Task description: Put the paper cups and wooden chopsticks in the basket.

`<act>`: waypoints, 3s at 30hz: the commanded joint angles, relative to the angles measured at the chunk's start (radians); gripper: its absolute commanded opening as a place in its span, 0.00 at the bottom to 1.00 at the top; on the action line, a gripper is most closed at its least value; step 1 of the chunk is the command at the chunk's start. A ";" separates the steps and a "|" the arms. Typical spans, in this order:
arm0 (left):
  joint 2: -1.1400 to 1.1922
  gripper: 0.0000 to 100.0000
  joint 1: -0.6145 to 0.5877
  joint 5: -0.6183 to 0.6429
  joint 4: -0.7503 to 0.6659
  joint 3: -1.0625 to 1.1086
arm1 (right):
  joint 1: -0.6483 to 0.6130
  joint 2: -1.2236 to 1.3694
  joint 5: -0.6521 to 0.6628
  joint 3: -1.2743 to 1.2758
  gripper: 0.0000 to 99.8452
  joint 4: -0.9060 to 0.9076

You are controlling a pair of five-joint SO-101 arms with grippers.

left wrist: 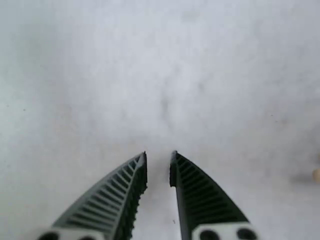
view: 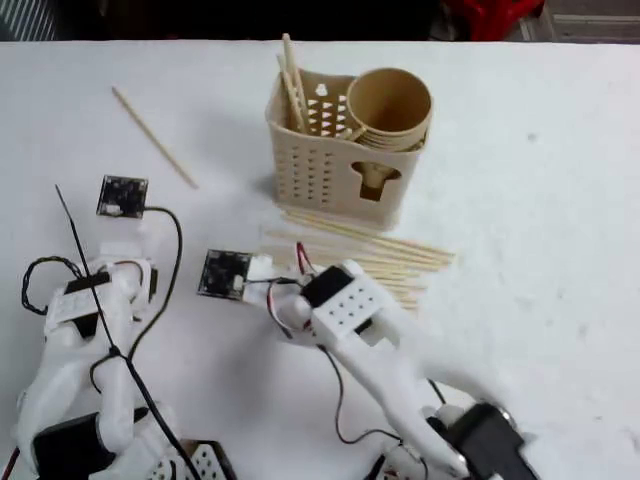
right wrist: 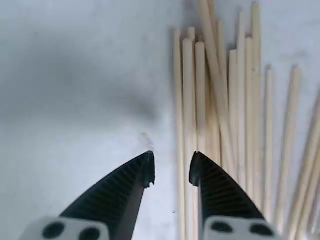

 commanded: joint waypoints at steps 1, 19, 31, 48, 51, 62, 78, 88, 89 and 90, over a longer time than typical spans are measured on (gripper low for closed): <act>-0.024 0.10 0.025 -0.012 -0.023 -0.002 | -0.010 0.082 0.009 -0.003 0.11 -0.085; -0.024 0.10 0.025 -0.012 -0.023 -0.002 | 0.002 0.194 0.006 0.005 0.14 -0.185; -0.024 0.10 0.025 -0.012 -0.023 -0.002 | 0.051 0.185 0.015 0.002 0.02 -0.185; -0.024 0.10 0.025 -0.012 -0.023 -0.002 | 0.058 -0.012 -0.006 0.005 0.02 -0.064; -0.024 0.10 0.025 -0.012 -0.023 -0.002 | 0.058 -0.188 -0.091 0.005 0.02 -0.005; -0.024 0.10 0.025 -0.012 -0.023 -0.002 | 0.157 -0.555 -0.221 -0.270 0.02 0.062; -0.024 0.10 0.025 -0.012 -0.023 -0.002 | 0.226 -0.157 -0.459 -0.760 0.02 -0.591; -0.024 0.10 0.025 -0.012 -0.023 -0.002 | 0.229 -0.044 -0.459 -0.809 0.02 -0.631; -0.024 0.10 0.025 -0.012 -0.023 -0.002 | 0.240 -0.035 -0.460 -0.809 0.02 -0.631; -0.024 0.10 0.025 -0.012 -0.023 -0.002 | 0.251 -0.025 -0.462 -0.809 0.02 -0.633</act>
